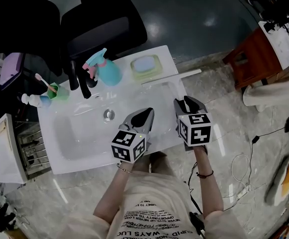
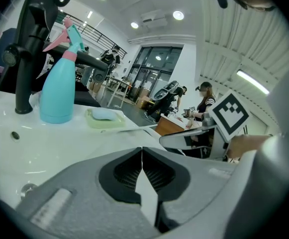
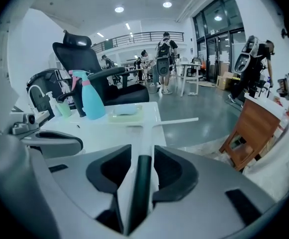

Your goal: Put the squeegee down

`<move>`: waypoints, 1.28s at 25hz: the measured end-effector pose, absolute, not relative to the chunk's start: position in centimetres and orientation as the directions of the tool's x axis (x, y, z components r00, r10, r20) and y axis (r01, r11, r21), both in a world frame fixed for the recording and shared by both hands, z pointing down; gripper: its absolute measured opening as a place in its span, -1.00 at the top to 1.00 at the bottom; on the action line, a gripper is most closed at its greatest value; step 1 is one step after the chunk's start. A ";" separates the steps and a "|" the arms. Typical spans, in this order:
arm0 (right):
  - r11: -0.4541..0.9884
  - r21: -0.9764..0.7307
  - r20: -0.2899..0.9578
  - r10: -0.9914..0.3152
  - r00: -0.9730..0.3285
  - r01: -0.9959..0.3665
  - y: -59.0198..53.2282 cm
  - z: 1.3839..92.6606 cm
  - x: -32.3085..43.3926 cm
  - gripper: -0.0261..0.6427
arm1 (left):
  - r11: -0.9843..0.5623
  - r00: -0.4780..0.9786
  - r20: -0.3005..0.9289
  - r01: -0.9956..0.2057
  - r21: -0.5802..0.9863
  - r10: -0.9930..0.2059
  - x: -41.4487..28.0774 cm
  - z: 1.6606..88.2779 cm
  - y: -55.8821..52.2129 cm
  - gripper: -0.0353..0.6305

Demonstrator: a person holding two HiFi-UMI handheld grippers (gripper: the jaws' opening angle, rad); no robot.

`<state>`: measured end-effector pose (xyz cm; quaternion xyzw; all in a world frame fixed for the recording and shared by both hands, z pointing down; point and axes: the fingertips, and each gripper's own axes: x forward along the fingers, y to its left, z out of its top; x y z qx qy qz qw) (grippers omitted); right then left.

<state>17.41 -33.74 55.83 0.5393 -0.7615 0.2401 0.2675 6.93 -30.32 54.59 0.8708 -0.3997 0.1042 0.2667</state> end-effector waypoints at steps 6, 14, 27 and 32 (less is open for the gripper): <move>0.317 -0.082 0.601 -0.741 -0.301 -0.945 -33.7 53.1 17.3 0.54 | -0.601 0.687 0.343 -0.727 0.333 -0.641 7.0 52.0 -30.6 0.82; 0.313 -0.095 0.548 -0.776 -0.313 -0.945 -32.7 50.1 18.1 0.76 | -0.627 0.692 0.281 -0.722 0.293 -0.665 6.4 48.8 -30.6 0.82; 0.327 -0.132 0.437 -0.828 -0.351 -0.936 -31.2 46.1 19.0 0.90 | -0.662 0.701 0.223 -0.713 0.230 -0.677 5.3 45.3 -30.2 0.82; 0.325 -0.157 0.373 -0.855 -0.361 -0.933 -30.6 44.8 19.6 0.90 | -0.676 0.706 0.197 -0.708 0.204 -0.680 5.1 43.9 -30.1 0.82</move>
